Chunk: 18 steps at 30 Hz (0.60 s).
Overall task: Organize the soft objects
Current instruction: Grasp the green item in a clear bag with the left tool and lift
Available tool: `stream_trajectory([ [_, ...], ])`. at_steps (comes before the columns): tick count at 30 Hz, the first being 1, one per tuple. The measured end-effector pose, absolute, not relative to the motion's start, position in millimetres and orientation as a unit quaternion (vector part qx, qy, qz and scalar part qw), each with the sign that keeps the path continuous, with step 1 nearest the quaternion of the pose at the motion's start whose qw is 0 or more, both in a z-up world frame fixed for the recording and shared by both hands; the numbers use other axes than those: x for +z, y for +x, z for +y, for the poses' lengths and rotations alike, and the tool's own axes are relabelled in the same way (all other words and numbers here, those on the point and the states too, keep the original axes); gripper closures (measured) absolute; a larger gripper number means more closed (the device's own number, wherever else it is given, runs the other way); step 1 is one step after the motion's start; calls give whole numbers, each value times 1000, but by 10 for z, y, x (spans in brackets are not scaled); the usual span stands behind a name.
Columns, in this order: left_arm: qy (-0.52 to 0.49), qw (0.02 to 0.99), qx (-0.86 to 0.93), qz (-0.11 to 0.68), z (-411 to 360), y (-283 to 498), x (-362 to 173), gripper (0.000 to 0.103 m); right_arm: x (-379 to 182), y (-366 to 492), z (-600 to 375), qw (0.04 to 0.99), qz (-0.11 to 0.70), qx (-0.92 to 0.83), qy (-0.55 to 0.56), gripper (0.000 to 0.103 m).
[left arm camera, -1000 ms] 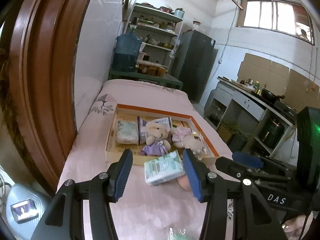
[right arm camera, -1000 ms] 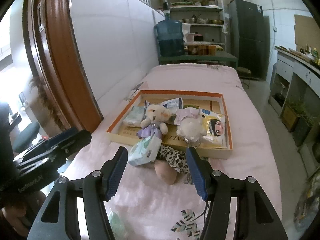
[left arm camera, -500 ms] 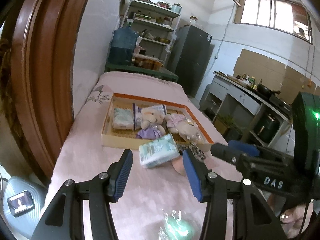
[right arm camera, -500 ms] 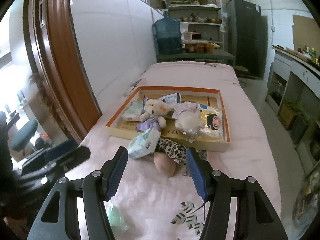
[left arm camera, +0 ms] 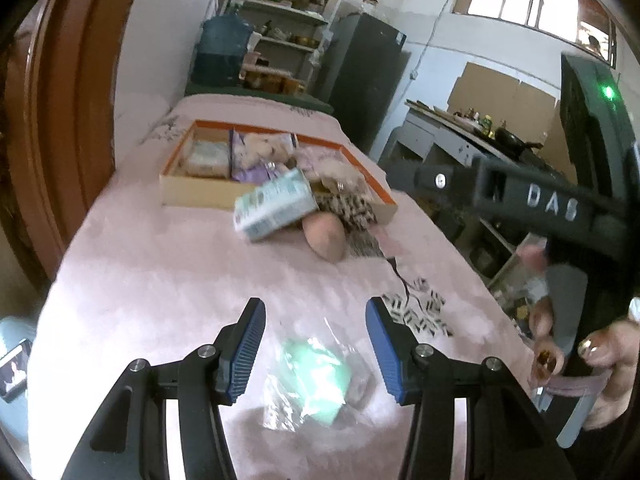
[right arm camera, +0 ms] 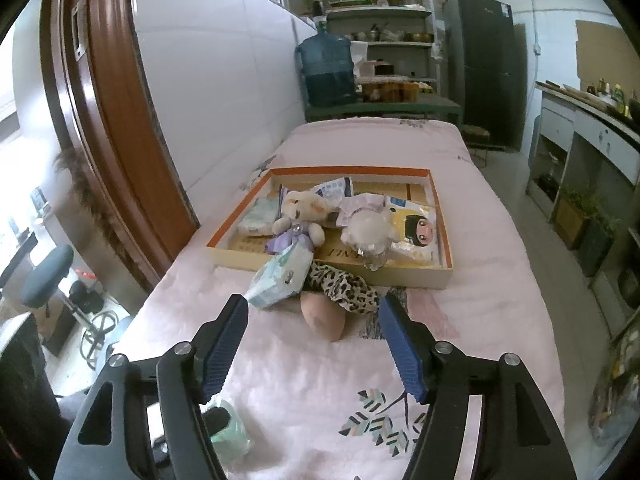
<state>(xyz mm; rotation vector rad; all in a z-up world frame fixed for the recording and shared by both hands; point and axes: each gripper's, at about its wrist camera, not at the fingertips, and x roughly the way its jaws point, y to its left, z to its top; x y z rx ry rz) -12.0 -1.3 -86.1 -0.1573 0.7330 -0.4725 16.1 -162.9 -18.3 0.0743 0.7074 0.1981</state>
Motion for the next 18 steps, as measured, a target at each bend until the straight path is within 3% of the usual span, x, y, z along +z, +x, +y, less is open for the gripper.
stream_trajectory([
  [15,-105,870,-249,413,-74,-76,-1229,51,-341,238,-1685,926,361,97,48,31],
  [18,-108,870,-255,408,-81,-101,-1227,58,-393,268,-1713,924,367,94,54,31],
])
